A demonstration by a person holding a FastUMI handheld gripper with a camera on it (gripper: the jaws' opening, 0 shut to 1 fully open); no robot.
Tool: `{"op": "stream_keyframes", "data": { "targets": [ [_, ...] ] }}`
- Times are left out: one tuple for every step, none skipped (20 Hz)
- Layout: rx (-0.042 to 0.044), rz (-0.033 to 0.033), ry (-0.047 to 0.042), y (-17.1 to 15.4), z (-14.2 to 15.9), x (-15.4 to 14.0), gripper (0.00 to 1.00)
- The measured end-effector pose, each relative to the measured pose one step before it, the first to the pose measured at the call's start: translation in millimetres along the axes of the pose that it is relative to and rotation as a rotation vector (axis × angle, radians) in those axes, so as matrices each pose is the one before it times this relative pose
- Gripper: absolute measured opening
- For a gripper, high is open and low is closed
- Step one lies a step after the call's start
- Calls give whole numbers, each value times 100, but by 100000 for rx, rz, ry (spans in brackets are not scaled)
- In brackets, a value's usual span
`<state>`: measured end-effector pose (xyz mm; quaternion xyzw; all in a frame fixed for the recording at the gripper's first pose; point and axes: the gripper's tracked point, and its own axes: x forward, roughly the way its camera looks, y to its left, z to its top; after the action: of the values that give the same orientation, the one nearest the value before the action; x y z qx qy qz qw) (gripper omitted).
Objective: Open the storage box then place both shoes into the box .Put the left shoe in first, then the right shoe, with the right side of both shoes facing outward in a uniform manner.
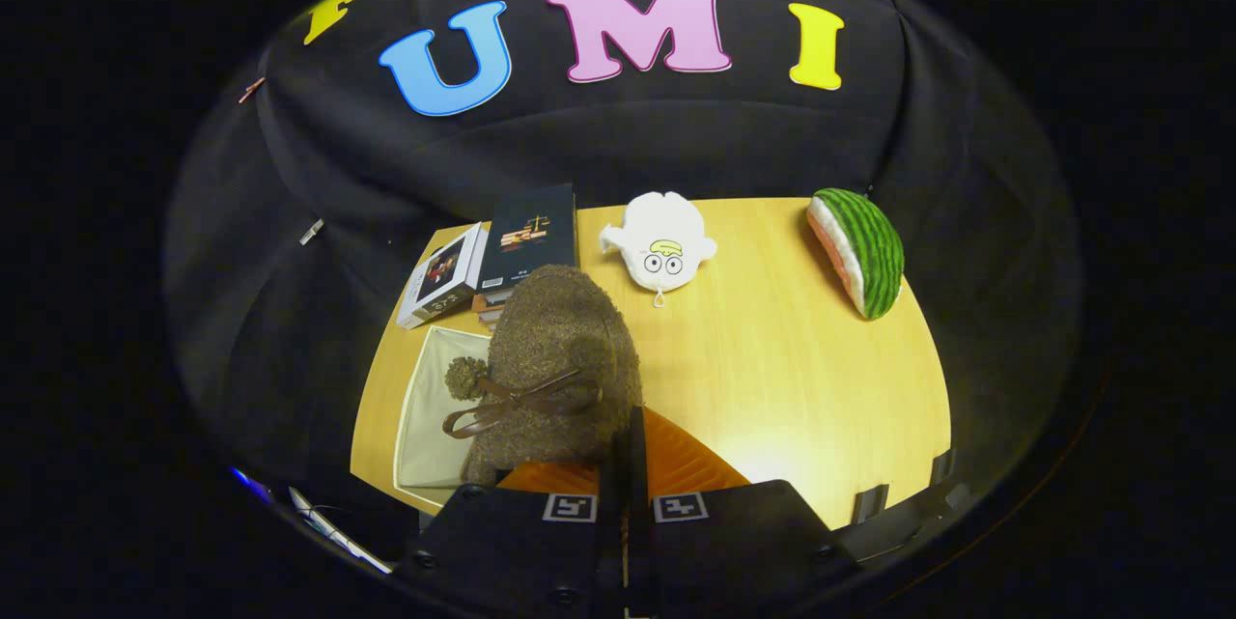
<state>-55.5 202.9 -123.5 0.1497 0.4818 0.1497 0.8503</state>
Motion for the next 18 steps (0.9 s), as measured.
{"op": "stream_keyframes", "data": {
  "targets": [
    [1692, 1893, 2182, 1431, -420, 669, 7],
    [837, 1312, 1917, 1226, -459, 708, 7],
    [-329, 214, 2353, 979, -547, 856, 7],
    [-515, -691, 1875, 691, -505, 893, 7],
    [-340, -1285, 1545, 596, -535, 873, 7],
    [-102, -1357, 1325, 474, -448, 986, 7],
    [194, -1264, 929, 394, -392, 874, 7],
    [646, -1144, 1356, 325, -524, 811, 7],
    [728, -1133, 1533, 204, -560, 736, 7],
    [49, -1100, 1435, 108, -519, 599, 7],
    [-791, -1428, 1564, -43, -556, 643, 7],
    [-964, -1863, 1286, -236, -454, 520, 7],
    [-870, -1604, 989, -282, -475, 394, 7],
    [-664, -1100, -97, -169, -134, 284, 7],
    [-912, -274, -268, -55, -110, 139, 12],
    [-597, 847, -590, 221, -39, 100, 12],
    [-63, 488, -51, 59, -11, -81, 19],
    [306, 384, -459, -61, 70, -179, 25]
  ]
}}
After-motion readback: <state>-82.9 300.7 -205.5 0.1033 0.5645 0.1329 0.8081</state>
